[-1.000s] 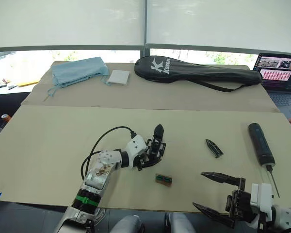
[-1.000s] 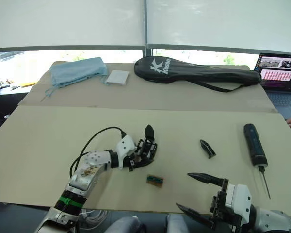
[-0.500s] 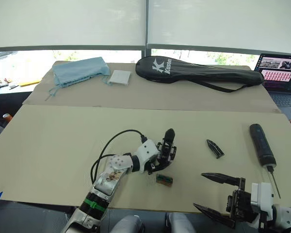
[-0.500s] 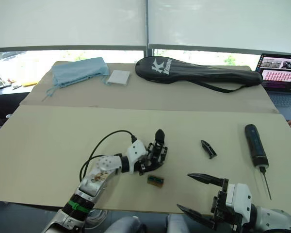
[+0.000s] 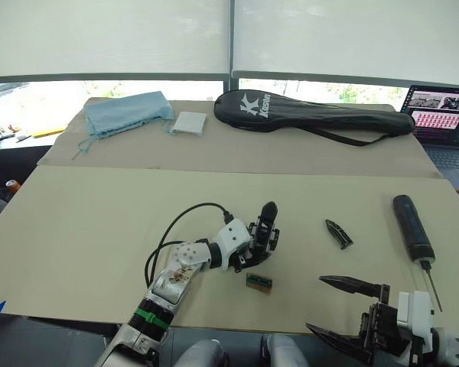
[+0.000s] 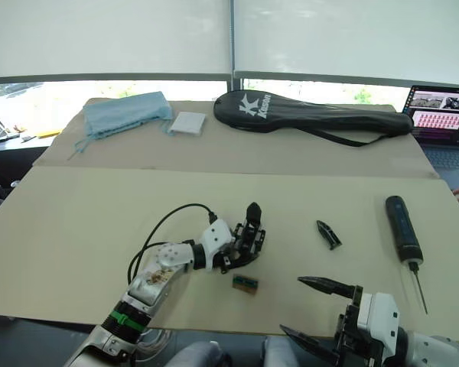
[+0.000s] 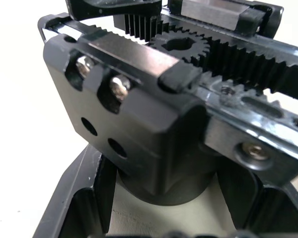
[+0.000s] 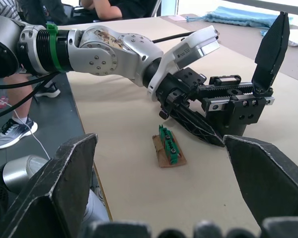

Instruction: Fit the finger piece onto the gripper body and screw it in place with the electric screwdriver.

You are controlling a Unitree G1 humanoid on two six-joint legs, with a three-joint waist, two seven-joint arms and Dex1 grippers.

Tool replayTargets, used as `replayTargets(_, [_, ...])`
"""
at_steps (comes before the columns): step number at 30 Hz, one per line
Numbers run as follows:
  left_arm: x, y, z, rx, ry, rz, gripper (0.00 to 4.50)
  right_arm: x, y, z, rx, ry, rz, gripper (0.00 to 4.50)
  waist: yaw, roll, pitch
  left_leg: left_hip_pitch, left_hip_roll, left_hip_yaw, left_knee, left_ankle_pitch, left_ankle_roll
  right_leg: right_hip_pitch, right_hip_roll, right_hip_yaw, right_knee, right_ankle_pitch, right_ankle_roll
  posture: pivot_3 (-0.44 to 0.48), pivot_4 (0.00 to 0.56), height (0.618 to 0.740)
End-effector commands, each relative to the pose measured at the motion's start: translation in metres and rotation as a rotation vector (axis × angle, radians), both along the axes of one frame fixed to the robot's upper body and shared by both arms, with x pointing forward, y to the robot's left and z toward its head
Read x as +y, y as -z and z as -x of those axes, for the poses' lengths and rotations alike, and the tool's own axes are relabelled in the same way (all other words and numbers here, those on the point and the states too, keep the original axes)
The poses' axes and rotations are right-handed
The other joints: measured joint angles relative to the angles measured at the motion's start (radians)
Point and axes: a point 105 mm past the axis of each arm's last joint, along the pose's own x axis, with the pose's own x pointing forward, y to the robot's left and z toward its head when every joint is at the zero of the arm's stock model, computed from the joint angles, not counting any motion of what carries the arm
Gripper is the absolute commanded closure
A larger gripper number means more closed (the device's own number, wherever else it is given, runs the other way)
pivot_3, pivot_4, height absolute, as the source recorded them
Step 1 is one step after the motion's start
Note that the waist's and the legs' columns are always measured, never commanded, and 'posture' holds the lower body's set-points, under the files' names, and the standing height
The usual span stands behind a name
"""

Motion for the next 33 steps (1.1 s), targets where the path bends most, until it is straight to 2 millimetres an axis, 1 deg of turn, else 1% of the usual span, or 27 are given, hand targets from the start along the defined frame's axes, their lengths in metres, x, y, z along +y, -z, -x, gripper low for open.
replayTargets(1, [0.002,-0.001,0.000,0.013,0.005,-0.009,1.11,-0.001,-0.011,0.000,-0.056,0.010,0.003,0.00,0.000,0.000,0.000,0.000,0.000,0.000,0.000,0.000,0.000,0.000,0.000,0.000,0.000,0.000,0.000,0.000,0.150,0.740])
replayTargets(2, [0.005,-0.003,-0.001,0.004,-0.006,-0.008,0.82,-0.003,-0.013,0.000,-0.064,0.023,0.000,0.00,-0.001,0.000,0.000,0.000,0.000,0.000,0.000,0.000,0.000,0.000,0.000,0.000,0.000,0.000,0.000,0.000,0.150,0.740])
replayTargets(3, [0.010,-0.003,-0.001,0.007,-0.010,-0.011,0.36,-0.005,-0.015,-0.001,-0.074,0.037,-0.002,0.00,-0.001,0.000,0.000,0.000,0.000,0.000,0.000,0.000,0.000,0.000,0.000,0.000,0.000,0.000,0.000,0.000,0.150,0.740])
replayTargets(4, [0.014,-0.004,-0.001,0.001,-0.010,-0.018,0.06,-0.007,-0.017,-0.002,-0.078,0.046,-0.003,0.00,-0.003,0.000,0.000,0.000,0.000,0.000,0.000,0.000,0.000,0.000,0.000,0.000,0.000,0.000,0.000,0.000,0.150,0.740])
replayTargets(8, [0.038,-0.005,-0.005,-0.005,-0.031,-0.032,0.06,-0.013,-0.019,0.001,-0.079,0.077,-0.001,0.00,-0.011,0.001,0.000,0.000,0.001,0.000,-0.001,0.000,-0.001,-0.001,0.001,0.000,0.000,0.000,0.000,0.000,0.150,0.740])
replayTargets(10, [0.054,-0.008,-0.004,0.017,-0.019,-0.023,0.06,-0.018,-0.020,0.005,-0.073,0.106,-0.001,0.00,-0.012,0.001,-0.001,0.000,0.001,0.000,-0.001,0.000,-0.001,-0.001,0.001,0.000,0.001,0.000,0.000,0.000,0.150,0.740])
replayTargets(11, [0.066,-0.009,-0.005,0.012,-0.019,-0.025,0.06,-0.023,-0.020,0.007,-0.067,0.132,-0.004,0.00,-0.012,0.001,-0.001,0.000,0.002,0.000,-0.001,0.000,-0.001,-0.001,0.001,0.000,0.001,0.000,0.000,0.000,0.150,0.740])
replayTargets(14, [0.091,-0.016,-0.007,0.004,-0.026,-0.014,0.06,-0.036,-0.023,0.012,-0.063,0.208,-0.011,0.00,-0.013,0.002,-0.001,0.000,0.002,0.000,-0.002,0.000,-0.001,-0.002,0.002,0.000,0.000,0.000,-0.001,0.000,0.150,0.740])
replayTargets(16, [0.108,-0.025,0.004,0.028,0.056,-0.007,0.06,-0.052,-0.021,0.020,-0.052,0.271,0.007,0.00,-0.012,0.002,-0.001,0.000,0.002,0.000,-0.002,0.000,-0.001,-0.001,0.002,0.000,0.000,0.000,-0.001,0.000,0.150,0.740])
replayTargets(18, [0.127,-0.029,0.014,0.050,0.132,-0.026,0.06,-0.065,-0.018,0.027,-0.043,0.341,0.025,0.00,-0.012,0.002,-0.001,0.000,0.001,0.000,-0.002,0.000,-0.001,-0.002,0.001,0.000,0.000,0.000,-0.001,0.000,0.150,0.740])
replayTargets(19, [0.132,-0.031,0.016,0.056,0.154,-0.027,0.06,-0.069,-0.017,0.029,-0.043,0.364,0.029,0.00,-0.013,0.003,-0.001,0.000,0.001,0.000,-0.003,0.000,-0.001,-0.002,0.002,0.000,0.000,0.000,-0.001,0.000,0.150,0.740])
replayTargets(21, [0.144,-0.046,0.019,0.076,0.180,0.015,0.06,-0.080,-0.014,0.030,-0.019,0.456,0.027,0.00,-0.012,0.003,-0.001,0.000,0.000,0.000,-0.003,0.000,-0.001,-0.002,0.002,-0.001,0.000,0.000,-0.001,0.000,0.150,0.740])
replayTargets(23, [0.149,-0.057,0.019,0.097,0.190,0.041,0.06,-0.086,-0.016,0.027,-0.023,0.522,0.019,0.00,-0.013,0.003,-0.001,0.000,0.000,0.000,-0.003,0.000,-0.001,-0.002,0.002,-0.001,0.000,0.000,-0.001,0.000,0.150,0.740])
replayTargets(25, [0.147,-0.073,0.015,0.063,0.194,0.080,0.06,-0.086,-0.023,0.017,-0.029,0.571,0.009,0.00,-0.013,0.003,-0.001,0.000,0.000,0.000,-0.003,0.000,-0.001,-0.002,0.002,-0.001,0.000,0.000,-0.001,0.000,0.150,0.740])
replayTargets(27, [0.141,-0.097,0.011,0.020,0.206,0.145,0.06,-0.089,-0.025,0.004,0.007,0.622,0.050,0.00,-0.013,0.003,-0.001,0.001,0.000,0.000,-0.003,0.000,-0.001,-0.002,0.001,-0.001,0.001,0.000,-0.001,0.000,0.150,0.740])
replayTargets(29, [0.134,-0.113,0.010,-0.006,0.217,0.188,0.06,-0.091,-0.028,-0.008,0.048,0.652,0.077,0.00,-0.015,0.003,-0.001,0.000,0.000,0.000,-0.002,0.000,-0.001,-0.002,0.000,0.000,0.001,0.000,-0.001,0.000,0.150,0.740])
replayTargets(30, [0.132,-0.118,0.010,-0.012,0.219,0.198,0.06,-0.091,-0.030,-0.012,0.061,0.657,0.078,0.00,-0.015,0.003,-0.001,0.000,0.000,0.000,-0.002,0.000,-0.001,-0.002,0.000,0.000,0.001,0.000,-0.001,0.000,0.150,0.740])
replayTargets(31, [0.130,-0.125,0.010,-0.017,0.226,0.214,0.06,-0.091,-0.034,-0.019,0.076,0.658,0.073,0.00,-0.015,0.003,-0.001,0.000,0.000,0.001,-0.002,0.000,-0.002,-0.002,0.000,0.000,0.000,0.001,-0.001,0.000,0.150,0.740])
replayTargets(32, [0.127,-0.135,0.009,-0.033,0.235,0.232,0.06,-0.096,-0.036,-0.030,0.124,0.679,0.106,0.00,-0.018,0.003,-0.001,0.000,0.000,0.000,-0.002,0.000,-0.002,-0.002,0.000,0.000,0.000,0.001,-0.001,0.000,0.150,0.740])
replayTargets(33, [0.125,-0.145,0.008,-0.037,0.240,0.255,0.06,-0.103,-0.037,-0.042,0.182,0.712,0.179,0.00,-0.020,0.003,-0.001,0.000,0.001,0.001,-0.003,0.000,-0.002,-0.002,0.000,0.000,0.000,0.001,-0.002,0.000,0.150,0.740])
